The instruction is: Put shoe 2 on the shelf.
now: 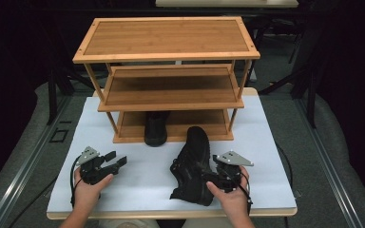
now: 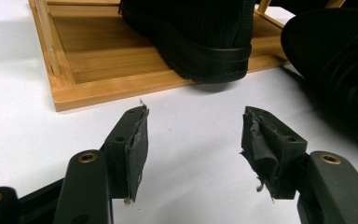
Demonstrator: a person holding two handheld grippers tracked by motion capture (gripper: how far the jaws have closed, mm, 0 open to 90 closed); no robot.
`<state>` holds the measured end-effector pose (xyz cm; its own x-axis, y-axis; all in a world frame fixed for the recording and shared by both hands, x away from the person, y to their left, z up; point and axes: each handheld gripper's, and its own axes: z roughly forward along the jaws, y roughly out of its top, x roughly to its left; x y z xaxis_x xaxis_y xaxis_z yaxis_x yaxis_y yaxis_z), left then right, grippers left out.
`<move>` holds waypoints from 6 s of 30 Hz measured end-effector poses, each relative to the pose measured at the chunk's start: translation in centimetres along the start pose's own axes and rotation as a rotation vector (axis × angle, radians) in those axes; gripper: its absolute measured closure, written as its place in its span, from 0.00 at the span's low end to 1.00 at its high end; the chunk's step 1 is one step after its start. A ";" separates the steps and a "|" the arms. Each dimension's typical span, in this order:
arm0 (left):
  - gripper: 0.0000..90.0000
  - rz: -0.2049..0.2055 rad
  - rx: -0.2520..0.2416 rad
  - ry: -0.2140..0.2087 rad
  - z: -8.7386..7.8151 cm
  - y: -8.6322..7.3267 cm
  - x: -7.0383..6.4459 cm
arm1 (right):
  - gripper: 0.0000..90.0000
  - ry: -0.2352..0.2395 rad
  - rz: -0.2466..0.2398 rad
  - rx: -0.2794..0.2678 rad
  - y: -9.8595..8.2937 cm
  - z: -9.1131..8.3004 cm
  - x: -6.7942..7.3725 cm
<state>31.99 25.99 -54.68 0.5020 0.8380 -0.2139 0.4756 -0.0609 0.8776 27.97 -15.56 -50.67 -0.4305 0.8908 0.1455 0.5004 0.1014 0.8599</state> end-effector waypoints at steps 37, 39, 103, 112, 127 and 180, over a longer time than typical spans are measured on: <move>0.46 -0.003 0.012 -0.003 0.3 -0.1 -0.1 | 0.54 0.069 0.125 -0.065 0.9 -3.6 -4.2; 0.46 -0.005 0.014 -0.003 0.3 -0.1 -0.1 | 0.56 0.072 0.117 -0.067 1.1 -3.0 -3.9; 0.46 -0.031 0.053 -0.007 0.6 -0.2 0.4 | 0.79 0.052 -0.247 0.851 8.0 -1.1 -6.2; 0.46 -0.030 0.061 -0.008 0.6 -0.2 0.4 | 0.85 0.052 -0.230 0.912 7.5 -0.3 -6.2; 0.46 -0.030 0.060 -0.005 0.7 -0.2 0.4 | 0.97 0.091 -0.161 0.789 7.4 -1.4 -6.2; 0.46 -0.032 0.067 -0.016 0.7 -0.1 0.7 | 0.80 0.114 -0.025 0.427 12.2 10.8 1.1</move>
<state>32.76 26.23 -55.24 0.4967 0.8315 -0.2487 0.5389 -0.0709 0.8394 41.75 -8.52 -45.28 -0.5147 0.8336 0.2004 0.7435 0.3177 0.5884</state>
